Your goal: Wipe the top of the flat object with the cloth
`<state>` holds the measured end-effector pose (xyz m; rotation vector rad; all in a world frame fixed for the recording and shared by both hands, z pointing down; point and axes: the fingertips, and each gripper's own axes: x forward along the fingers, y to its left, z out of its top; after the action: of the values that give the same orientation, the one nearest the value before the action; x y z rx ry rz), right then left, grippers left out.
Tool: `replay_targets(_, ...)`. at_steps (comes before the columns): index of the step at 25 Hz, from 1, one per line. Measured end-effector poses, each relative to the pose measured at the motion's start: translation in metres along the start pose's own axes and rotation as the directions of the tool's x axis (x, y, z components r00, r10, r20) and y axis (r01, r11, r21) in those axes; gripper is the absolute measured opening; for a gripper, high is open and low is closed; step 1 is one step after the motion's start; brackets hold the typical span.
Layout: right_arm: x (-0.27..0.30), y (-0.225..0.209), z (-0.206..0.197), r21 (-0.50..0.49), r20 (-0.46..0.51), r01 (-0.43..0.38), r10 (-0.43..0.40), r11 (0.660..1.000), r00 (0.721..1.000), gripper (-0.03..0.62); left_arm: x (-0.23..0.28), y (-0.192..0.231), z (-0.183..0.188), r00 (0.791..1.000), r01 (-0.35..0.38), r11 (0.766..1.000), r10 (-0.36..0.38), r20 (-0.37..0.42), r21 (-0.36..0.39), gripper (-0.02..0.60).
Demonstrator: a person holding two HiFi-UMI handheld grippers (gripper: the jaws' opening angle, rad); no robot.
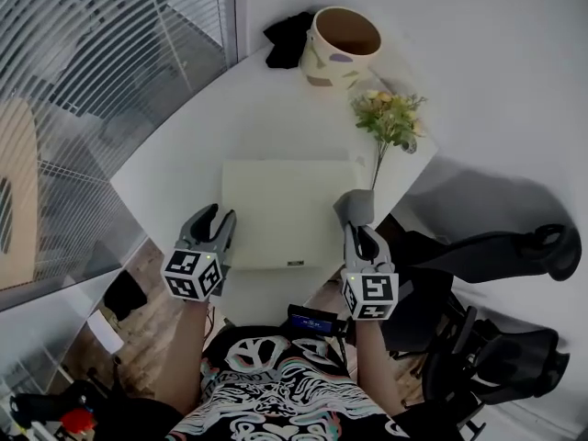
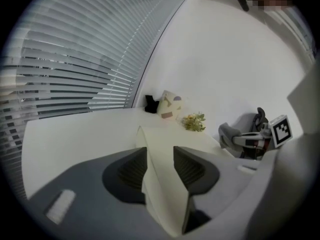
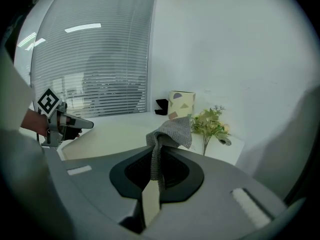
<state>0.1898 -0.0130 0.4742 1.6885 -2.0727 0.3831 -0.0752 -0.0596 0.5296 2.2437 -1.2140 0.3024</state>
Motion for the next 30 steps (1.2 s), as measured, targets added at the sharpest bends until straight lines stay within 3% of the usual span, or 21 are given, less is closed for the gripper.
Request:
replay_targets(12,0.027,-0.019,-0.005,-0.005,-0.037,0.012,-0.012,1.0,0.999,0.014,0.013,0.001,-0.012,0.999,0.03,0.996,-0.033,-0.034,-0.084,0.176)
replay_targets(30,0.055,-0.019,-0.022,-0.013,-0.13,-0.021,0.02,1.0,0.991,0.014,0.015,0.012,-0.016,0.999,0.014,0.993,-0.02,-0.05,-0.121,0.187)
